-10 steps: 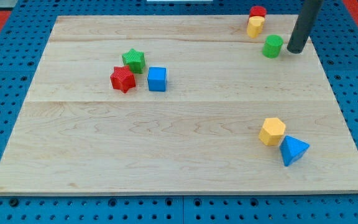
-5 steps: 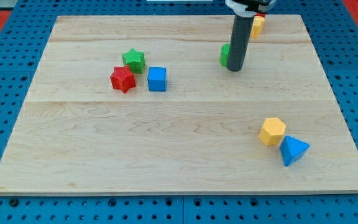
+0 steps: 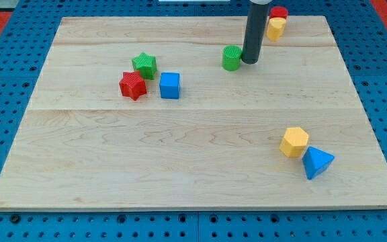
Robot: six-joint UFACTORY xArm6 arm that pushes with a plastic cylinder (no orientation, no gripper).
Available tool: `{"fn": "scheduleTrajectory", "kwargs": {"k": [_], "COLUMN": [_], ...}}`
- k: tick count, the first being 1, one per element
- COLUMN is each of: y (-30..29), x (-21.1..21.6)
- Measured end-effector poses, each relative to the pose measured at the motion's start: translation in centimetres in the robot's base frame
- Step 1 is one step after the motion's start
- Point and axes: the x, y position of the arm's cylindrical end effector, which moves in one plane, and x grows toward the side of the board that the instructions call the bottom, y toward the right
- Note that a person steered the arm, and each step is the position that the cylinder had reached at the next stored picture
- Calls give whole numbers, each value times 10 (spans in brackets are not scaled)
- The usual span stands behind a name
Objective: Push the green circle towards the center
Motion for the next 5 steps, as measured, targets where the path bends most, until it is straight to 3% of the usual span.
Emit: {"fn": "scheduleTrajectory", "kwargs": {"k": [5], "y": [-20], "x": [4]}}
